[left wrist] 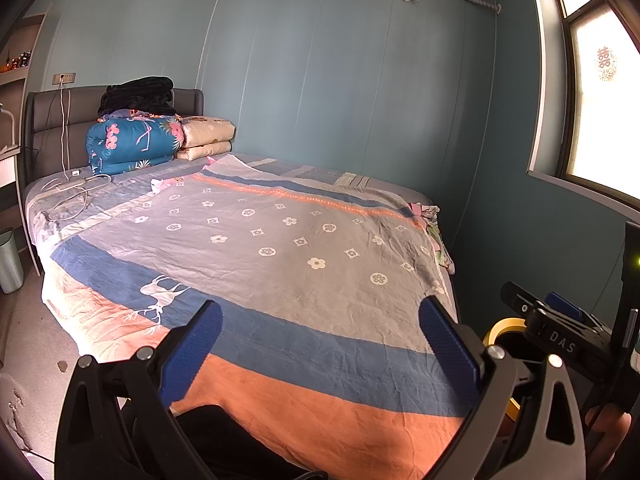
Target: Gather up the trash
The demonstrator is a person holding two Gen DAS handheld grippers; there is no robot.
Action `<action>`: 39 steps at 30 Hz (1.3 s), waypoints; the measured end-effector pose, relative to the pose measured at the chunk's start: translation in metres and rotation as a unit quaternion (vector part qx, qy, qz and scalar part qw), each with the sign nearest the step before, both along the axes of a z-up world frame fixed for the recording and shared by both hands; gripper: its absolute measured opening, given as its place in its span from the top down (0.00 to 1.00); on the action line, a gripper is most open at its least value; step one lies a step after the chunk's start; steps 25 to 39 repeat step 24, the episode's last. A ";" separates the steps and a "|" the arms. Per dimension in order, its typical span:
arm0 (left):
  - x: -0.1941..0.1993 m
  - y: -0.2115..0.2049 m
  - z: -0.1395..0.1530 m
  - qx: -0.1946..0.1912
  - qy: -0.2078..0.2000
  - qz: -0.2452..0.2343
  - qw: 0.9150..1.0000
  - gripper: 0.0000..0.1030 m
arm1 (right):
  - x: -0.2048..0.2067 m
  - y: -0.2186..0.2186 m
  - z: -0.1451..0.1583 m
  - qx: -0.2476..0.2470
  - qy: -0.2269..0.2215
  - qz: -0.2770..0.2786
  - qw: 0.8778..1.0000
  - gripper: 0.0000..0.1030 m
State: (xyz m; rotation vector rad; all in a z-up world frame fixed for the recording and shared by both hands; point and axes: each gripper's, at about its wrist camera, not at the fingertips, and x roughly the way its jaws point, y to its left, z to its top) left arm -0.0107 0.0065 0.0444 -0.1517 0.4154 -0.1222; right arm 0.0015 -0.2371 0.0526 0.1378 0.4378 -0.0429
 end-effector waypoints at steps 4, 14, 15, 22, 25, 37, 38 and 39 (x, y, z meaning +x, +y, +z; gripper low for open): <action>0.001 0.000 -0.001 0.001 0.001 -0.001 1.000 0.08 | 0.001 0.000 0.000 0.001 0.002 -0.001 1.000 0.08; 0.002 0.004 -0.007 -0.001 0.005 0.002 1.000 0.08 | 0.000 0.001 -0.002 0.000 0.005 0.000 1.000 0.08; 0.002 0.004 -0.006 0.000 0.003 0.004 1.000 0.08 | 0.000 0.001 -0.002 0.001 0.005 -0.001 1.000 0.08; 0.004 0.003 -0.007 0.001 0.007 0.002 1.000 0.08 | -0.001 0.002 -0.002 0.001 0.006 0.000 1.000 0.08; 0.003 0.004 -0.007 0.001 0.007 0.003 1.000 0.08 | -0.001 0.002 -0.002 0.000 0.006 0.000 1.000 0.08; 0.003 0.004 -0.007 0.001 0.007 0.003 1.000 0.08 | -0.001 0.002 -0.002 0.000 0.006 0.000 1.000 0.08; 0.003 0.004 -0.007 0.001 0.007 0.003 1.000 0.08 | -0.001 0.002 -0.002 0.000 0.006 0.000 1.000 0.08; 0.003 0.004 -0.007 0.001 0.007 0.003 1.000 0.08 | -0.001 0.002 -0.002 0.000 0.006 0.000 1.000 0.08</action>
